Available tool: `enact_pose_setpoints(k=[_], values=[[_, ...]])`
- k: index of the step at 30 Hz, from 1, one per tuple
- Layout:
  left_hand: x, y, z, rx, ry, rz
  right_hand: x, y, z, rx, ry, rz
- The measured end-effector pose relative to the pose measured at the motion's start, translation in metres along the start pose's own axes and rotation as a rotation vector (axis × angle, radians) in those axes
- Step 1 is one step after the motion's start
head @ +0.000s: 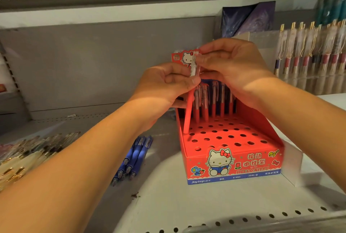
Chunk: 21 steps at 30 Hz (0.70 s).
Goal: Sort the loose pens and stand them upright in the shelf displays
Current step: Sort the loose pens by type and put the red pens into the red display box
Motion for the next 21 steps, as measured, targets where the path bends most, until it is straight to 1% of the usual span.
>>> enact_pose_setpoints(k=[3,7,9,12,15,18,21], values=[[-0.001,-0.002,-0.002,0.037,-0.120,0.008,-0.001,-0.002,-0.003,0.005,0.003,0.031],[-0.009,-0.009,-0.014,0.212,-0.258,-0.025,0.000,-0.008,-0.013,0.101,0.158,0.054],[-0.014,-0.010,-0.019,0.243,-0.328,-0.095,0.003,-0.011,-0.019,0.160,0.232,0.053],[-0.025,-0.007,-0.019,0.199,-0.315,-0.278,0.003,-0.013,-0.025,0.234,0.394,0.001],[-0.033,-0.002,-0.013,0.086,-0.231,-0.415,0.005,-0.015,-0.029,0.276,0.471,-0.013],[-0.035,0.002,-0.009,-0.027,-0.177,-0.431,0.008,-0.016,-0.029,0.280,0.540,-0.013],[-0.034,0.003,-0.009,-0.046,-0.170,-0.420,0.008,-0.017,-0.029,0.293,0.564,-0.019]])
Point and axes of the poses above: each hand's wrist, its own y-axis away from the middle knuckle, its own z-axis out of the palm, x = y × z, the point moved 3 cm from there along -y, towards the middle knuckle, and after that the axes turned 8 degrees about z, right-handed, at the moved point
